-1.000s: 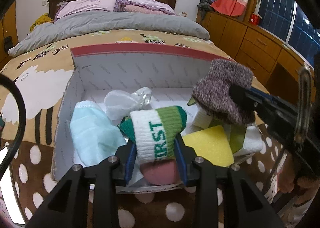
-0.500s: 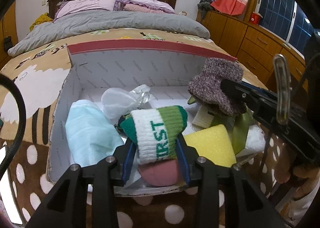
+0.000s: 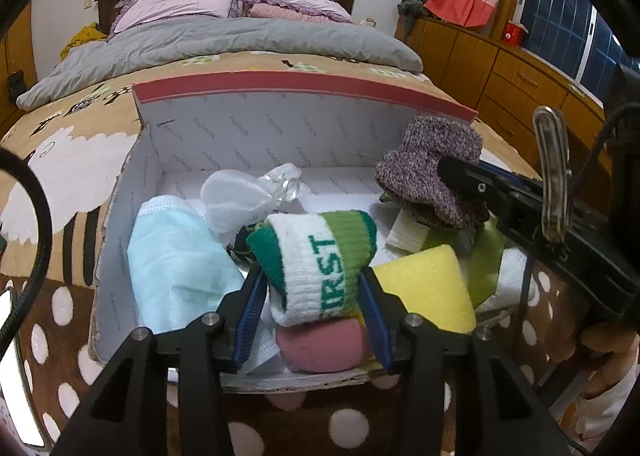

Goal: Organize soft objects
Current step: 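Open both grippers to drop the sock roll and grey sock into the box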

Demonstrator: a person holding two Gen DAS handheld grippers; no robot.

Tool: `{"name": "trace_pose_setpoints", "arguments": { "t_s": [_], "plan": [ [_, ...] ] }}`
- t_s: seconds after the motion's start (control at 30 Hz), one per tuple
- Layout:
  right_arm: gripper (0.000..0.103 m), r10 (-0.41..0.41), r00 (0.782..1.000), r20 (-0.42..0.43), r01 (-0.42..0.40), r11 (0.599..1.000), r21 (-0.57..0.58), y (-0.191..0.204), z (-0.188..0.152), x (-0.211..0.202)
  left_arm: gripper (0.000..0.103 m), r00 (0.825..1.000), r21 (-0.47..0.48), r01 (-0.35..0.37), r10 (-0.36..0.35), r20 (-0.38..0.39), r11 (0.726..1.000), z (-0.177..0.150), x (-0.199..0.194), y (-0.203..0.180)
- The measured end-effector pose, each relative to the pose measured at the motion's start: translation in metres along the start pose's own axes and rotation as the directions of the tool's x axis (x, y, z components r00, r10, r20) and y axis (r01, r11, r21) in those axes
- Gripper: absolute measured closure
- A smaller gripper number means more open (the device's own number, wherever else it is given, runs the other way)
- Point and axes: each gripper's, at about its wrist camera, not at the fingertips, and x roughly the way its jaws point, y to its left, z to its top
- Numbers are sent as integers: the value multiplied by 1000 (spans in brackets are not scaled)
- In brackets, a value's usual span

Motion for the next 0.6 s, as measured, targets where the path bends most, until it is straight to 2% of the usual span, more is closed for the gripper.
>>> {"name": "trace_pose_setpoints", "arguments": {
  "t_s": [0.23, 0.4, 0.6],
  "plan": [
    [84, -6, 1000, -1, 6, 1000, 6, -4, -1, 3, 48, 1000, -1, 2, -2, -8, 1000, -3, 1, -2],
    [74, 2, 1000, -5, -2, 1000, 13, -5, -2, 5, 39, 1000, -2, 7, -7, -11, 1000, -4, -1, -3],
    [57, 33, 999, 28, -34, 999, 29, -4, 1, -9, 36, 1000, 4, 17, -17, 10, 1000, -7, -16, -3]
  ]
}}
